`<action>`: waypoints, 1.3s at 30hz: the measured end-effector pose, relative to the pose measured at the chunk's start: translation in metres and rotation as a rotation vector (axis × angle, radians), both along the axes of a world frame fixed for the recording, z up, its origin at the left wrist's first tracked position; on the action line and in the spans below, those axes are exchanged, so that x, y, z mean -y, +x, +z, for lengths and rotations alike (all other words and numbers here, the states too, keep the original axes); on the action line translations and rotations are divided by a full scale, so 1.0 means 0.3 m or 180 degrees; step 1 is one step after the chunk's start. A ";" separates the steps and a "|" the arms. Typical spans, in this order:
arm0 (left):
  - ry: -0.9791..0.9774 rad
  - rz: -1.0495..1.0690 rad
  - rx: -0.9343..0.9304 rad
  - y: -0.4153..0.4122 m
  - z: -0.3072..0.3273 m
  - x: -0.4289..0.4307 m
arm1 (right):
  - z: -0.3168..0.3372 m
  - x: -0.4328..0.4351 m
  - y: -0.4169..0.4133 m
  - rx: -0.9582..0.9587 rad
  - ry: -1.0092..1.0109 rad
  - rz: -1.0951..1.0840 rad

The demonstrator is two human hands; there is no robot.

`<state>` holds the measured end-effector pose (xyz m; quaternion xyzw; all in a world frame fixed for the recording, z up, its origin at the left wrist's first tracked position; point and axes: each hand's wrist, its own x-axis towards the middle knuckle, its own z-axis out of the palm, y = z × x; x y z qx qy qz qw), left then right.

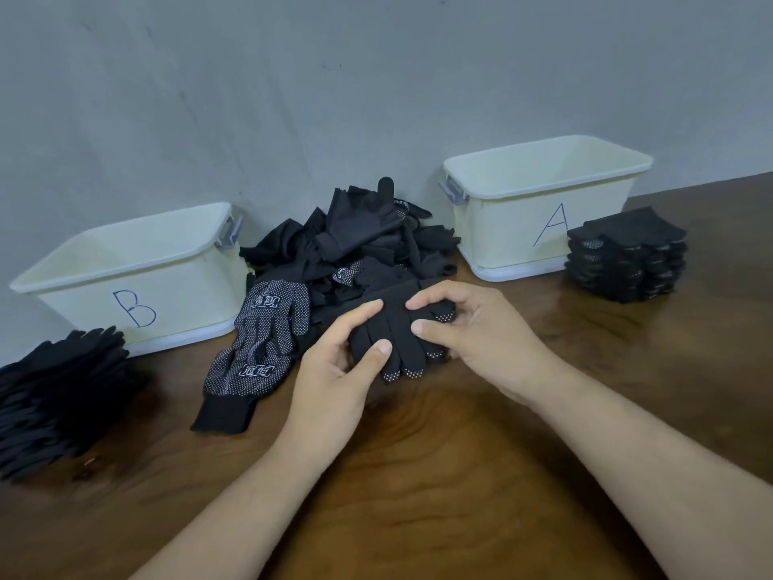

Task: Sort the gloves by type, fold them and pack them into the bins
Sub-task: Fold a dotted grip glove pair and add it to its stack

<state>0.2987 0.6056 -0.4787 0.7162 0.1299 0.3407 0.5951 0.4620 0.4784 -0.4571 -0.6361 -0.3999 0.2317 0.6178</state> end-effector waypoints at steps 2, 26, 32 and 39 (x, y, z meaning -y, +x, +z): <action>-0.0014 0.0119 0.0158 0.079 0.007 0.043 | 0.033 0.021 0.040 -0.0059 0.0095 -0.0146; 0.1318 0.0450 0.0919 1.025 -0.016 0.371 | 0.123 0.409 0.739 0.0298 0.0616 -0.2367; 0.1783 0.0691 0.0653 1.061 -0.039 0.340 | 0.083 0.403 0.802 0.0295 0.0234 -0.2499; 0.1985 0.0635 0.0259 1.072 -0.050 0.348 | 0.064 0.426 0.817 0.0483 0.0110 -0.2599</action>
